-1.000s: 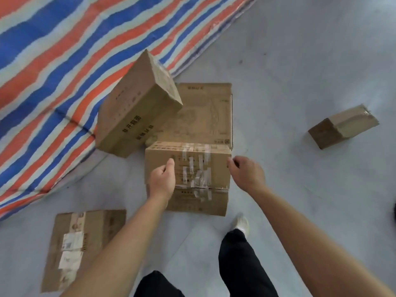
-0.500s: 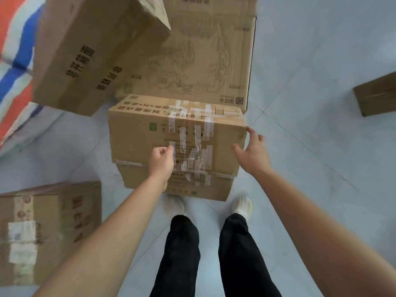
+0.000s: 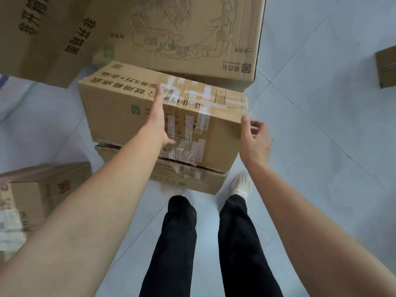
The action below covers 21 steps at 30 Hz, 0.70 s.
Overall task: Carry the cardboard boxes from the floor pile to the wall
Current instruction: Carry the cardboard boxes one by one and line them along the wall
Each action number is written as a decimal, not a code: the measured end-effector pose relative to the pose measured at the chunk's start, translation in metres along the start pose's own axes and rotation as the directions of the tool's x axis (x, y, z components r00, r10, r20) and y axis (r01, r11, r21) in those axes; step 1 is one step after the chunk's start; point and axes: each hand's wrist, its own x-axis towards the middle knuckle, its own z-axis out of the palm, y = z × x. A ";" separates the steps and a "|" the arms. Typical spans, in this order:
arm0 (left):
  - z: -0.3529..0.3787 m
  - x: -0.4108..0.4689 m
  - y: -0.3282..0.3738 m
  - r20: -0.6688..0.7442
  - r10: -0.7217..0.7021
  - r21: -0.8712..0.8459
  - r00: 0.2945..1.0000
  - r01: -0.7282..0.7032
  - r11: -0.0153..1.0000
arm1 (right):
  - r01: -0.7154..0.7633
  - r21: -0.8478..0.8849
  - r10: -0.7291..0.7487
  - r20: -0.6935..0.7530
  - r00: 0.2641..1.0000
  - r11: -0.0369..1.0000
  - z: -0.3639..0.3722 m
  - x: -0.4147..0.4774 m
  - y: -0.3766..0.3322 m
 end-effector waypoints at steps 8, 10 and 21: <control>-0.055 0.020 -0.071 -0.374 -0.084 0.158 0.924 0.153 0.976 | -0.036 -0.338 0.164 0.357 0.920 0.940 -0.008 0.003 0.032; -0.074 0.030 -0.101 -0.404 -0.117 0.161 0.907 0.197 0.967 | 0.037 -0.377 0.127 0.399 0.908 0.925 -0.005 0.005 0.032; -0.081 0.039 -0.216 -0.373 -0.137 0.047 0.918 0.167 0.985 | 0.287 -0.536 -0.063 0.398 0.915 0.794 0.047 0.041 0.052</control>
